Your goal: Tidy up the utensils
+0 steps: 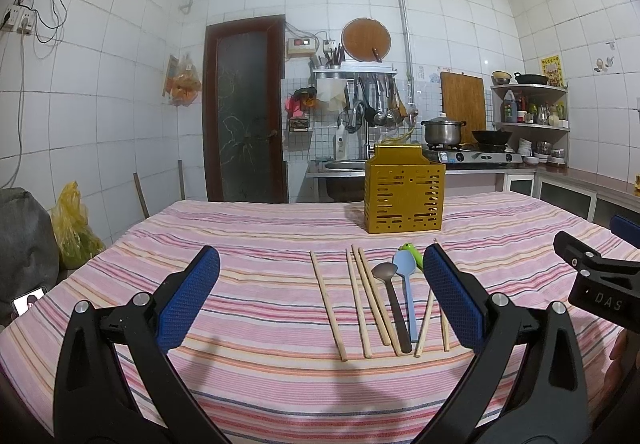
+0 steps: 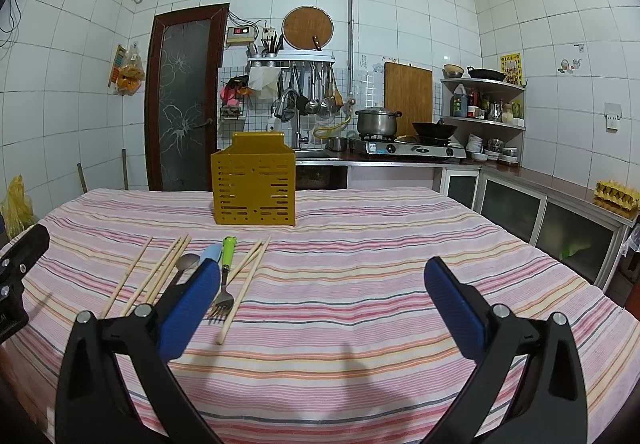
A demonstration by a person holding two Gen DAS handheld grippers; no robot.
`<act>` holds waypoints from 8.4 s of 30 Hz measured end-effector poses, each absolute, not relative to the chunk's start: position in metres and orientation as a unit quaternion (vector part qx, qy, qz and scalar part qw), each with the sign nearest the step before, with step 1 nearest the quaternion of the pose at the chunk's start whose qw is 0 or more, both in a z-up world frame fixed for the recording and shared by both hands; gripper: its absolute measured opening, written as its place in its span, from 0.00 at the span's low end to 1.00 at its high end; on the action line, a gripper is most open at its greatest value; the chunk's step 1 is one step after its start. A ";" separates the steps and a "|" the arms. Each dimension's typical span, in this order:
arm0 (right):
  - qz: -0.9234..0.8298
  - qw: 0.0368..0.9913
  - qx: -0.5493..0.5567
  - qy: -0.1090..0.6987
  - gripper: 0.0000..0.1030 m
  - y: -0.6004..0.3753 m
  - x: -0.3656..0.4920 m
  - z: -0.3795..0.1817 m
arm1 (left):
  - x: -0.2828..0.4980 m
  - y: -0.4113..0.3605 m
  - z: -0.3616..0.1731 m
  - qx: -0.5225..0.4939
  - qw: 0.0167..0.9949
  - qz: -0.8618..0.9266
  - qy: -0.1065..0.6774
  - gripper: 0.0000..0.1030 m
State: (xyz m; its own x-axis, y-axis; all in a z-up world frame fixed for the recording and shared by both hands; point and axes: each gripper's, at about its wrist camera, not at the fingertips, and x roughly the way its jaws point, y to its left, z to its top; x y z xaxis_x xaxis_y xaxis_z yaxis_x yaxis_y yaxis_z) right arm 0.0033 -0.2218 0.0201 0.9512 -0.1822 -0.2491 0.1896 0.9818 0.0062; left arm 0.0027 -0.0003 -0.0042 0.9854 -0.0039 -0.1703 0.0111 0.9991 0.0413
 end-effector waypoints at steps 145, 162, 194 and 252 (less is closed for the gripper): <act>-0.020 0.960 0.075 0.269 0.06 -0.215 0.182 0.046 | 0.204 -0.004 0.043 -0.005 0.970 -0.036 0.241 0.04; -0.034 0.983 0.065 0.166 0.06 -0.216 0.126 0.078 | 0.145 -0.002 0.066 -0.002 0.985 -0.050 0.163 0.04; -0.015 0.996 0.087 0.034 0.06 -0.243 0.321 0.214 | 0.367 -0.096 0.207 -0.074 0.992 -0.096 0.044 0.04; -0.050 0.915 0.041 0.399 0.55 -0.186 0.240 -0.020 | 0.290 -0.003 -0.057 0.013 0.919 -0.008 0.394 0.95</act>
